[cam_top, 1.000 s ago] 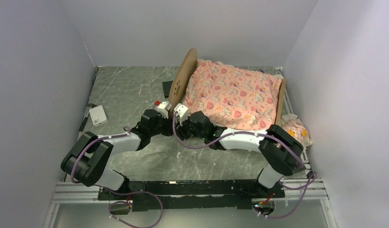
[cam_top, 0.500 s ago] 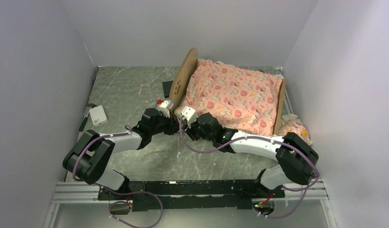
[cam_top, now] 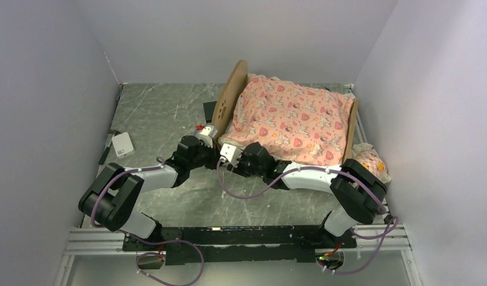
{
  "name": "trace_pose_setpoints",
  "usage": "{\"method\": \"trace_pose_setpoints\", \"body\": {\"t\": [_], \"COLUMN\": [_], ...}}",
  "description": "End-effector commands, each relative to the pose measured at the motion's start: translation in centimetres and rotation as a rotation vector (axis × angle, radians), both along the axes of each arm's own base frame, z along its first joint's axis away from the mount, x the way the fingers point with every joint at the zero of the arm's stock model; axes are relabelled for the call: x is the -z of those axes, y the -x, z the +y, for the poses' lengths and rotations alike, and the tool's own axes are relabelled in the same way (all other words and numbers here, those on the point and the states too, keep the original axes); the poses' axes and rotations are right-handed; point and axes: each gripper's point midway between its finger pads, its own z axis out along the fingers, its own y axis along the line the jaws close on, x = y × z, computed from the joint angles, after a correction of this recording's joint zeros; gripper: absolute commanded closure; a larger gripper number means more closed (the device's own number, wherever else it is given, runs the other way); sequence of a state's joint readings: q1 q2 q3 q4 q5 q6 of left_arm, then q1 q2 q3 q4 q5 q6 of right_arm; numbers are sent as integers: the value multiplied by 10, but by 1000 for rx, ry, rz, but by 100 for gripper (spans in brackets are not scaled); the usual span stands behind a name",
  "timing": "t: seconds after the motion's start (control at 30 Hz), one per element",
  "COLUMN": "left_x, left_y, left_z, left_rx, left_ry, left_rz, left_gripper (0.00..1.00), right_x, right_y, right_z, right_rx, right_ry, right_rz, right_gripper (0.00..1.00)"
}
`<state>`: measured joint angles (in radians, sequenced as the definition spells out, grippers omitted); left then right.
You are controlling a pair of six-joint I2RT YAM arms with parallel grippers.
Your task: Set up the pet bed
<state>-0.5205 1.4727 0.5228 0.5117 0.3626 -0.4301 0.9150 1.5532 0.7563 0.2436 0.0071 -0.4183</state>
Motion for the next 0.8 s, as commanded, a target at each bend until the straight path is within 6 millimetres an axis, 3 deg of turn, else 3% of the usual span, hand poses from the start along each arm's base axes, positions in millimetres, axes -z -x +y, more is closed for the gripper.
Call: {"method": "trace_pose_setpoints", "body": {"t": [0.0,0.43,0.77], "left_x": [-21,-22,-22], "left_y": [-9,-8,-7], "left_z": [-8,-7,-7], "left_rx": [24,26,30], "left_ry": [26,19,16], "left_rz": [-76,-84,-83], "left_gripper": [100,100,100], "right_x": [-19,-21,-8], "right_y": [-11,-26,-28], "right_z": [20,30,32], "right_rx": [-122,-233,-294], "right_ry": [-16,6,59], "right_rz": [-95,-117,-79], "right_gripper": [57,55,62]}}
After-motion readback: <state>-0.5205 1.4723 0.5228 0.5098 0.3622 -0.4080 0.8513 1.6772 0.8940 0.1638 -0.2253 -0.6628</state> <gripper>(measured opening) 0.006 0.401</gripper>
